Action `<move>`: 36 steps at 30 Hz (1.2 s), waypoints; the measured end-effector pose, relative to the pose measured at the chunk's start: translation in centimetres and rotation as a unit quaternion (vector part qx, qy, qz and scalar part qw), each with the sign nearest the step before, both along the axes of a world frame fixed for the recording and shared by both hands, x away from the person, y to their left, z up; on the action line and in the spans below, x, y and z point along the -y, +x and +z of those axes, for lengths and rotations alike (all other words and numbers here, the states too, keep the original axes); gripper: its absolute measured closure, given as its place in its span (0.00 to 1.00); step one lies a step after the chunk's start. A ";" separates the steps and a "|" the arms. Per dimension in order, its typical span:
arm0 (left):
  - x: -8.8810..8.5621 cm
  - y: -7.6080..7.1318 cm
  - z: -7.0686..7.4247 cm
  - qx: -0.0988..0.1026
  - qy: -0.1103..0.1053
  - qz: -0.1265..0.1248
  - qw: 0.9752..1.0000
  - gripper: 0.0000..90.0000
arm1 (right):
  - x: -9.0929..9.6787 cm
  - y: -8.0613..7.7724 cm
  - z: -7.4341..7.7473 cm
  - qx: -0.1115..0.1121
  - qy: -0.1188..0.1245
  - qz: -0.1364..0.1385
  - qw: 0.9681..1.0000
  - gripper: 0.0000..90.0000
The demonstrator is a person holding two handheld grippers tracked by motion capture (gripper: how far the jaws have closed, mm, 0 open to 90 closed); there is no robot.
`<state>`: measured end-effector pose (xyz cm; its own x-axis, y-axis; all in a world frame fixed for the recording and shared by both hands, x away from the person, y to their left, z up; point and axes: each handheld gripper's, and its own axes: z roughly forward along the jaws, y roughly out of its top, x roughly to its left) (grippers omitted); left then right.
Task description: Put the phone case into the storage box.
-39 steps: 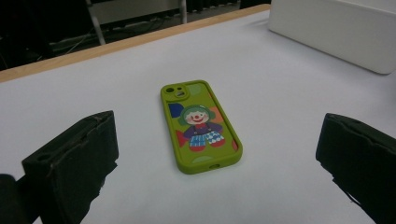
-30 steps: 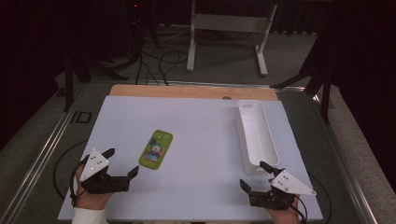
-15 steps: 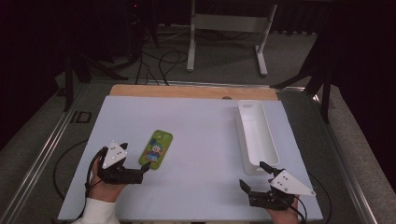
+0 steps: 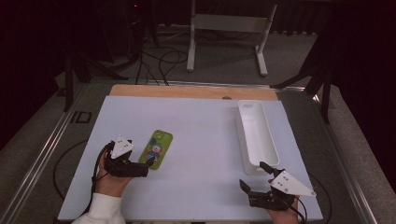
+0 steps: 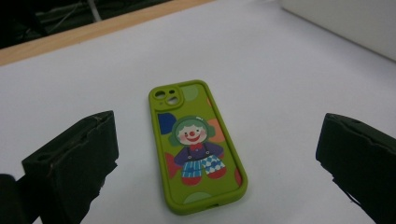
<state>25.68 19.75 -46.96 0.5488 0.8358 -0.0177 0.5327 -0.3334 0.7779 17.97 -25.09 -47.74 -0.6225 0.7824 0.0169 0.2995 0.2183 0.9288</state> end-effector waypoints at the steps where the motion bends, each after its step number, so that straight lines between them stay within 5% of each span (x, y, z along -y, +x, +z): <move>1: 0.0 0.0 0.0 0.000 0.000 0.000 1.000 0.00 | 0.0 0.0 0.0 0.000 0.000 0.000 1.000 0.10; 11: 0.5 1.1 -1.0 -0.032 0.017 0.010 0.999 0.00 | 0.2 0.0 0.0 0.001 0.000 -0.003 1.000 0.10; 36: 0.8 2.1 -1.1 -0.052 0.054 0.030 0.997 0.00 | 0.4 0.0 0.0 -0.005 0.001 -0.013 1.000 0.10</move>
<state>27.74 18.93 -48.06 0.4976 0.8672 0.0203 0.6297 -0.3772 0.6791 17.99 -25.44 -47.77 -0.6023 0.7979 0.0247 0.3144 0.2087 0.9261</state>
